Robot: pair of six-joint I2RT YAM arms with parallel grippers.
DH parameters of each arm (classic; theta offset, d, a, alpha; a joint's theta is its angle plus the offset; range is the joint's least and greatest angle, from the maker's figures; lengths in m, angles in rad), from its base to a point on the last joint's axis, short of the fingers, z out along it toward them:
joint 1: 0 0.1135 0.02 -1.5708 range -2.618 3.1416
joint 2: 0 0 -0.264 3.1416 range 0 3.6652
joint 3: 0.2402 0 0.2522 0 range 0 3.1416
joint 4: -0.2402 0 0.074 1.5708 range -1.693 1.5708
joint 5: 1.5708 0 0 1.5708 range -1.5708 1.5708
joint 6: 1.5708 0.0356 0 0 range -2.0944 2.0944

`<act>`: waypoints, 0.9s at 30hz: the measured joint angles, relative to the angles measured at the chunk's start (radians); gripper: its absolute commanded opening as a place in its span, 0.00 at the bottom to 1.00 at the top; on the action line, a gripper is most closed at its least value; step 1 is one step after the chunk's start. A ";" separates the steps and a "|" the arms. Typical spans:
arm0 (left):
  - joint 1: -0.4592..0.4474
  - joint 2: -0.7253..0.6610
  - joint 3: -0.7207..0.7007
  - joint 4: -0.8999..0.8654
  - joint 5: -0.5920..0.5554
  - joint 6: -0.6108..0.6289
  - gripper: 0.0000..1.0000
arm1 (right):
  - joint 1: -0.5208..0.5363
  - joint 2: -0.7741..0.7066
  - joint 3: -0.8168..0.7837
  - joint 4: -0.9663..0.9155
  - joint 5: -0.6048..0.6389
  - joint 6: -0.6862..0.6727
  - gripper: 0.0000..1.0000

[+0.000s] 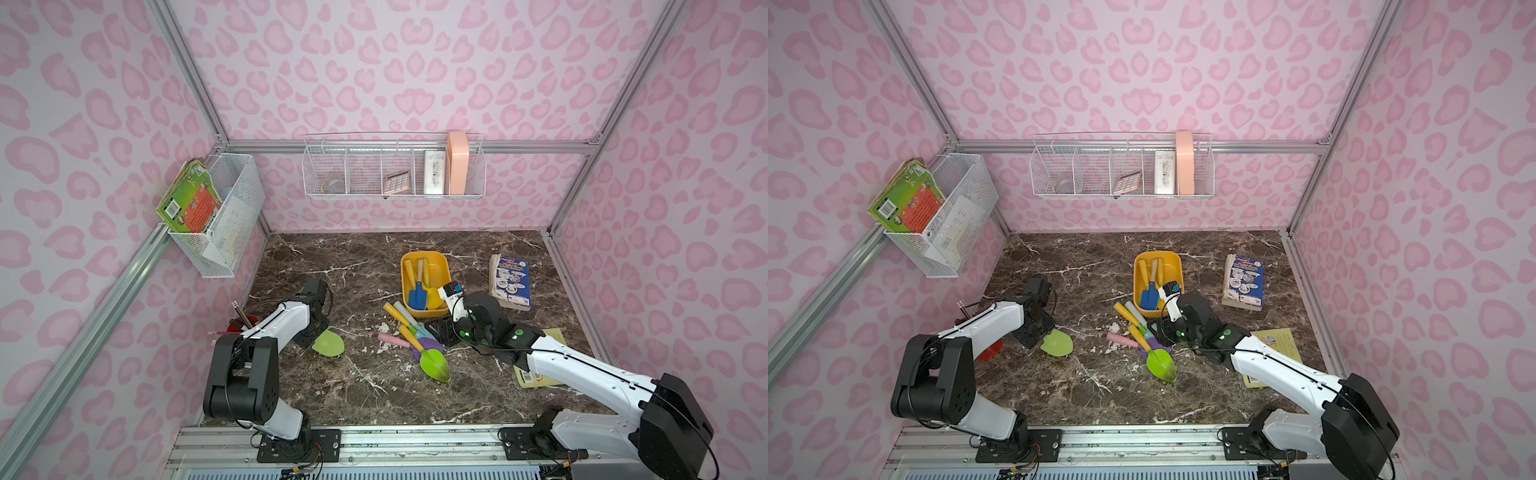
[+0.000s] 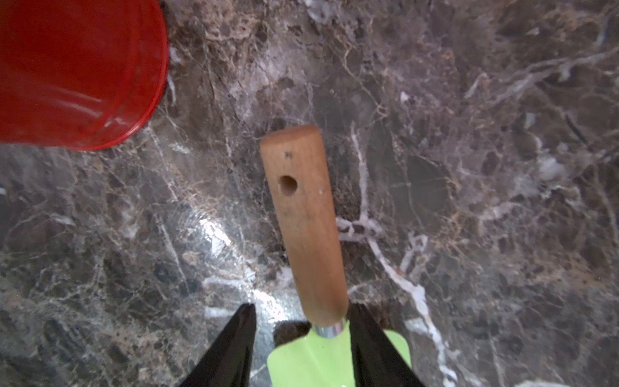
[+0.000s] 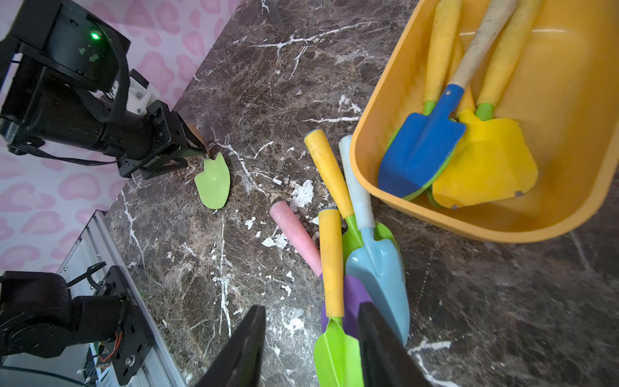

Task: Put the shovel into the storage box
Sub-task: Pick up the shovel from the center of the board.

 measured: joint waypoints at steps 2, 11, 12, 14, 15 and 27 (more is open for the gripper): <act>0.001 0.019 0.002 0.008 0.000 0.000 0.47 | 0.000 -0.005 0.000 0.000 0.000 0.000 0.47; 0.000 0.064 0.011 0.035 0.000 0.019 0.41 | -0.007 -0.035 -0.014 0.001 0.014 0.013 0.47; 0.000 0.067 0.011 0.039 0.000 0.022 0.38 | -0.007 -0.039 -0.017 0.000 0.018 0.013 0.47; 0.000 0.071 0.011 0.040 -0.001 0.022 0.35 | -0.008 -0.049 -0.023 0.003 0.019 0.016 0.47; 0.000 0.074 0.011 0.042 -0.001 0.023 0.34 | -0.009 -0.054 -0.025 0.005 0.020 0.016 0.47; -0.012 0.084 0.048 0.031 0.077 0.061 0.02 | -0.035 -0.090 -0.052 0.014 0.044 0.016 0.46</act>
